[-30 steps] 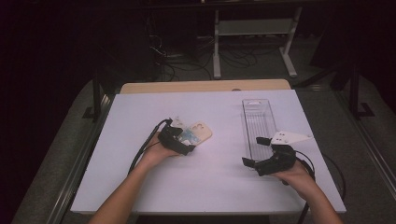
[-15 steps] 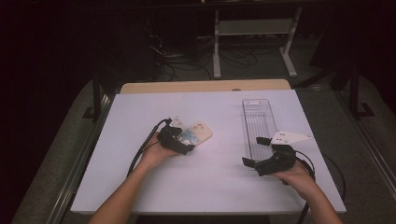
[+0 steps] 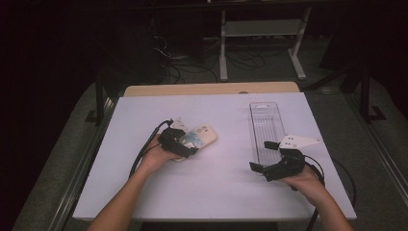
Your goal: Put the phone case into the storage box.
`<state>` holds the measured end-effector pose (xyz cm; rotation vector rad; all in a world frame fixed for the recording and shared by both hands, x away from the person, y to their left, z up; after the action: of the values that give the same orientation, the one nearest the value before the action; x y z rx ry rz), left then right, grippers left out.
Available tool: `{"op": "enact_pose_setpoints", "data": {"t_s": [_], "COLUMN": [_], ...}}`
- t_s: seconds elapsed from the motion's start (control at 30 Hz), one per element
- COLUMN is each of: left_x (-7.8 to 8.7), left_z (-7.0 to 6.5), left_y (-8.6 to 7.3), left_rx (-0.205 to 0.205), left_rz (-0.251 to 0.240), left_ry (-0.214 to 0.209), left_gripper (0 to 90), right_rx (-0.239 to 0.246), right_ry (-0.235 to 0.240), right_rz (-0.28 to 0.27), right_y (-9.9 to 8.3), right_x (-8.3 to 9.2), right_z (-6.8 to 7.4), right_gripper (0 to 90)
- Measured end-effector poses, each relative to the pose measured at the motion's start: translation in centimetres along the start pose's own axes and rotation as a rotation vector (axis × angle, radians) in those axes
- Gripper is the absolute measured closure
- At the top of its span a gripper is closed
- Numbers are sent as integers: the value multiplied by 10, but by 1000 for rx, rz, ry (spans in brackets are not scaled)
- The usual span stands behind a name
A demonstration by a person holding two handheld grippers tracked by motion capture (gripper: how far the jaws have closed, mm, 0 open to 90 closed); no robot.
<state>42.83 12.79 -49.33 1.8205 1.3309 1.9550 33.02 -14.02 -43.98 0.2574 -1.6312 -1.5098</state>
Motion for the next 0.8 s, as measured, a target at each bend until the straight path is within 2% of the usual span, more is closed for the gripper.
{"op": "enact_pose_setpoints", "data": {"t_s": [0.03,0.07,0.27,0.33,0.37,0.4,0.43,0.5,0.57,0.6,0.63,0.67,0.7,0.73,0.8], "left_x": [3,7,21,25,25,28,32,35,42,44,47,50,52,55,60], "left_z": [0,1,-5,-8,-11,-13,-13,-17,-19,-20,-19,-20,-23,-22,-21], "left_y": [-1,-1,1,1,1,2,0,1,-1,0,-2,-2,-1,-2,-2], "left_rx": [-7,-39,-48,-39,-23,-26,-55,-39,-58,-52,-73,-80,-57,-76,-85], "left_rz": [14,35,29,37,25,19,48,32,48,35,58,57,26,48,46], "left_ry": [-4,-3,-28,-44,-52,-59,-63,-70,-81,-80,-82,-85,-92,-94,-94], "left_gripper": [117,117,117,117,117,117,117,116,116,116,116,116,116,116,116], "right_rx": [0,0,-1,-1,0,0,0,-1,-2,-2,-3,-6,-7,-8,-2], "right_ry": [0,0,0,-1,-1,0,-1,-1,0,1,3,6,6,5,2], "right_rz": [0,0,0,0,0,0,0,1,1,1,1,0,0,1,0], "right_y": [0,0,0,0,0,0,0,0,0,0,0,0,0,1,1], "right_x": [0,0,0,0,0,0,0,0,0,0,0,0,0,0,-1], "right_z": [0,0,0,0,0,0,0,0,0,0,0,0,0,0,0], "right_gripper": [8,8,8,8,8,8,8,8,8,8,8,8,8,8,8]}}
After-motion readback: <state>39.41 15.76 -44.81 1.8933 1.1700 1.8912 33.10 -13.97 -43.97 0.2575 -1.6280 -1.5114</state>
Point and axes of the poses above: each handheld gripper's, and its own axes: x roughly backward along the jaws, y roughly out of its top, z roughly to its left, the point moved 8 cm from there along -x, roughly forward along the jaws, and after that the axes turned 8 degrees about -y, right-handed, at the moved point
